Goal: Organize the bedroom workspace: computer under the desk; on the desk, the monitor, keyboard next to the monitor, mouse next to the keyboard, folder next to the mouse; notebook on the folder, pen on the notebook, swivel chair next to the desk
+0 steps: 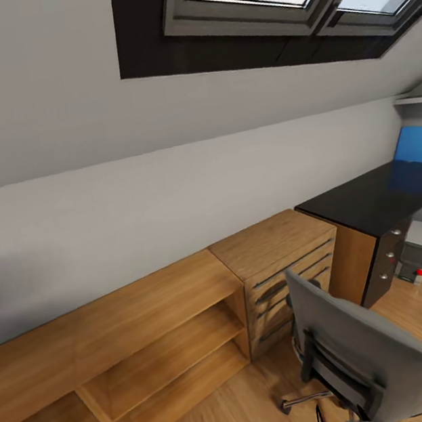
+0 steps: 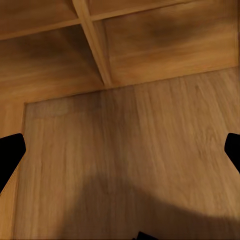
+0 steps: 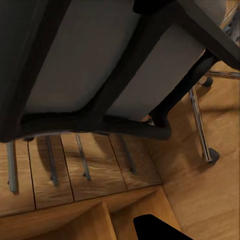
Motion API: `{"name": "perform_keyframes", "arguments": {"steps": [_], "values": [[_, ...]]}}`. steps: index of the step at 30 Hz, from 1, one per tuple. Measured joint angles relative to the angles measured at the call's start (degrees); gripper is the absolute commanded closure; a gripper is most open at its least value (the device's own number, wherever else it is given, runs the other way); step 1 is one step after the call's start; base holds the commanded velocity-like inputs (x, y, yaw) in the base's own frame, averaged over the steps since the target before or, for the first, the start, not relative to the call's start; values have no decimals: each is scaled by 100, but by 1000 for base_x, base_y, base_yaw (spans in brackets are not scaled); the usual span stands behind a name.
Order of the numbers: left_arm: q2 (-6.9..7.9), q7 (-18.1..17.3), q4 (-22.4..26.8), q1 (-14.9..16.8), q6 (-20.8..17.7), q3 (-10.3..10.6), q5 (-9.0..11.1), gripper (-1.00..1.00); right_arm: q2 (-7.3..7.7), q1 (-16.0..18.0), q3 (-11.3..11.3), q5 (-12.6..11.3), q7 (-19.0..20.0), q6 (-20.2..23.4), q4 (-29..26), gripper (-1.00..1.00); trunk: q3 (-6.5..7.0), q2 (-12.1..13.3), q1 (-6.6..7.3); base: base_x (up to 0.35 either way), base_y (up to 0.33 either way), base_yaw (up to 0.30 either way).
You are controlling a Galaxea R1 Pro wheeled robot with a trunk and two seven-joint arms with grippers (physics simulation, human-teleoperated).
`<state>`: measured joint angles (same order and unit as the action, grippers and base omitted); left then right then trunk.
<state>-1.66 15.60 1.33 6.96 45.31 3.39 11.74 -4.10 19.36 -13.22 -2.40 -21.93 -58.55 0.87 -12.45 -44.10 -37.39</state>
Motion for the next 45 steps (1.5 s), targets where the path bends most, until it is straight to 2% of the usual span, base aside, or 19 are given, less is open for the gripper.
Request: {"name": "perform_keyframes", "arguments": {"steps": [17, 45], "values": [[0, 0, -1, 3, -4, 0, -3, -100, 0, 0, -9, 0, -1, 7, 0, -100, 0, 0, 0, 26, 312, -300], [1, -1, -1, 2, -16, 0, -3, -100, 0, 4, -9, 1, -2, 6, 0, -100, 0, 0, -1, 7, 18, -300]]}}
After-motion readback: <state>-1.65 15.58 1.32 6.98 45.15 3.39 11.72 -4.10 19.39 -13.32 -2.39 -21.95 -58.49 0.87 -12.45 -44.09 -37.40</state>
